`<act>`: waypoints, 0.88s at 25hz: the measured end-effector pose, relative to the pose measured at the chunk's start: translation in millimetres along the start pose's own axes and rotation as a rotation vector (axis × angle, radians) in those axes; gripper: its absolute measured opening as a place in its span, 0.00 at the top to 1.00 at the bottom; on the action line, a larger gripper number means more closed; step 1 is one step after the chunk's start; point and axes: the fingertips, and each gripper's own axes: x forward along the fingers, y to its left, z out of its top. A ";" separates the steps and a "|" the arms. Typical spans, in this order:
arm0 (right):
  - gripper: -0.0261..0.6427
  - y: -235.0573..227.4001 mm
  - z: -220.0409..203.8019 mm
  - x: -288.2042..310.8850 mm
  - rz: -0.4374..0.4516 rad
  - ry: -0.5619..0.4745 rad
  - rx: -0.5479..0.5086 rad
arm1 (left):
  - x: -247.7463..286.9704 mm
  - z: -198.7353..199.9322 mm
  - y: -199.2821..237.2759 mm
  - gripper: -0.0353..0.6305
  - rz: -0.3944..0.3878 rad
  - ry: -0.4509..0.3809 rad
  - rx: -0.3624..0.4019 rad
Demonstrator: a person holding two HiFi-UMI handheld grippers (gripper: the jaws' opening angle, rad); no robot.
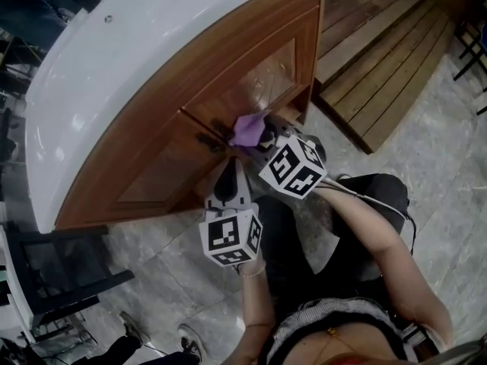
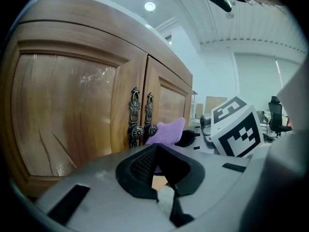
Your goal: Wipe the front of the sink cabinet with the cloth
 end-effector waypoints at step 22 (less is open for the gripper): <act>0.69 -0.4 1.1 0.5 0.027 -0.016 -0.010 | 9.7 2.0 1.6 0.95 0.018 0.018 0.029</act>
